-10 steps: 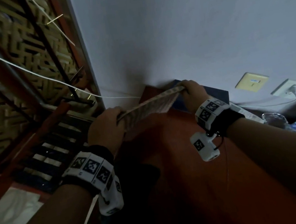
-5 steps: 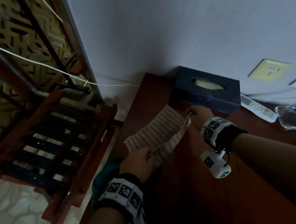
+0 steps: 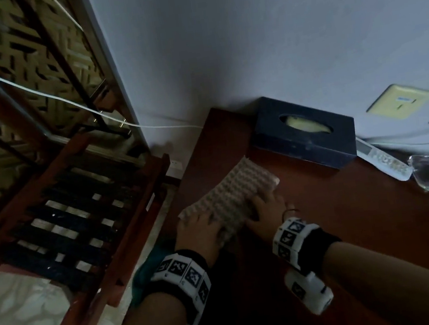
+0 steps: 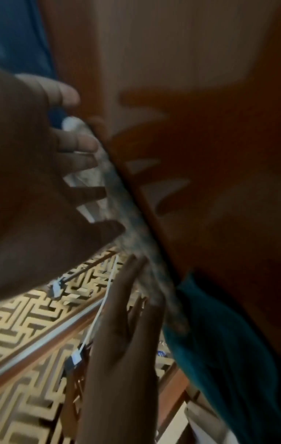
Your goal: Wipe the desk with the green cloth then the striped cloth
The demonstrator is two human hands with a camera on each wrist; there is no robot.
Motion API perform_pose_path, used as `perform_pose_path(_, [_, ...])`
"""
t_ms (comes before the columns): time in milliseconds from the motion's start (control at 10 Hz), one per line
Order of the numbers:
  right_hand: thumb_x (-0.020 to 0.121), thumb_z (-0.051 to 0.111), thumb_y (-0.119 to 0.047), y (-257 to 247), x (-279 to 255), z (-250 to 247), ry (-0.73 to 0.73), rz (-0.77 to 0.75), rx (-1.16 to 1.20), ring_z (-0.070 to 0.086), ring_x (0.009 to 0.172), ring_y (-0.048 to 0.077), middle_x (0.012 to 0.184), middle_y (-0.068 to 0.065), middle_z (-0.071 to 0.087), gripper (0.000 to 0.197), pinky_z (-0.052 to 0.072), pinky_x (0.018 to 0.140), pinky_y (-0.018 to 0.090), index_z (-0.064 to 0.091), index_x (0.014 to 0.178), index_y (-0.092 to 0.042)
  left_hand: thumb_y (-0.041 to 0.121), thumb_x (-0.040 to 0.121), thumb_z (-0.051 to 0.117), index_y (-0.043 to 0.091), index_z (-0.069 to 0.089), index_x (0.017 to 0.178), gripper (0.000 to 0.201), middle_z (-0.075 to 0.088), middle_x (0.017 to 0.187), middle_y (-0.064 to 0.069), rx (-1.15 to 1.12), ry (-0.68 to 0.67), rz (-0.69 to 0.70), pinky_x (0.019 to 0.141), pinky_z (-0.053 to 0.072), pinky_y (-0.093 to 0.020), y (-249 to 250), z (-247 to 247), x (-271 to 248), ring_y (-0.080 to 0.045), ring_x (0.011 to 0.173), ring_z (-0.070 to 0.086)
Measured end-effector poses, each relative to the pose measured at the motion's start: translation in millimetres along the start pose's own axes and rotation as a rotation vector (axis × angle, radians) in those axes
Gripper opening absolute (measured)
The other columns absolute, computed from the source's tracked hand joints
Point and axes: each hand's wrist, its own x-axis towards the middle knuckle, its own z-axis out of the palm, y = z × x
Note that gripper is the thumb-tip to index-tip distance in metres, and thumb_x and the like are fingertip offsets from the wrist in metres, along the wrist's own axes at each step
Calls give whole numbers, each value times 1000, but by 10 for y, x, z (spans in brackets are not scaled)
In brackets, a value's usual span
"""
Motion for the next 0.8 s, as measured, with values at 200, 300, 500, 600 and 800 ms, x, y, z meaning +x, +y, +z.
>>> perform_pose_path(200, [85, 48, -61, -170, 241, 34, -63, -32, 8, 1, 145, 24, 159, 4, -8, 84, 2, 113, 60, 4, 151, -33, 41, 90, 52, 39, 29, 142, 57, 21, 153, 1, 11, -38, -78, 111, 15, -51, -96, -72, 14, -22, 140, 22])
perform_pose_path(300, [85, 52, -58, -225, 377, -39, -106, -64, -16, -5, 146, 23, 158, 3, -14, 89, 0, 113, 59, -1, 151, -31, 43, 90, 53, 42, 27, 142, 59, 19, 153, 0, -11, -78, -119, 111, 12, -58, -47, -79, 4, -25, 140, 21])
perform_pose_path(500, [85, 55, -57, -239, 473, -135, -183, -109, -91, -11, 145, 25, 157, 3, -20, 93, -3, 113, 58, -7, 150, -32, 45, 92, 49, 42, 21, 145, 60, 19, 153, -3, -18, -139, -157, 113, 12, -57, 36, -95, -53, -31, 139, 19])
perform_pose_path(600, [83, 58, -55, -208, 452, -130, -117, -93, -84, -8, 145, 28, 158, 4, -15, 90, -3, 113, 59, -1, 149, -39, 38, 94, 44, 42, 29, 142, 51, 20, 153, -1, -60, -94, -156, 112, 17, -56, -1, -74, -40, -32, 138, 22])
perform_pose_path(800, [91, 47, -47, -103, 140, -345, 59, -56, -38, 6, 144, 28, 158, 0, -11, 66, 6, 113, 58, 14, 147, -40, 47, 97, 30, 34, 28, 145, 50, 17, 155, 0, -120, -86, -229, 113, 11, -56, 18, -204, 2, -25, 140, 19])
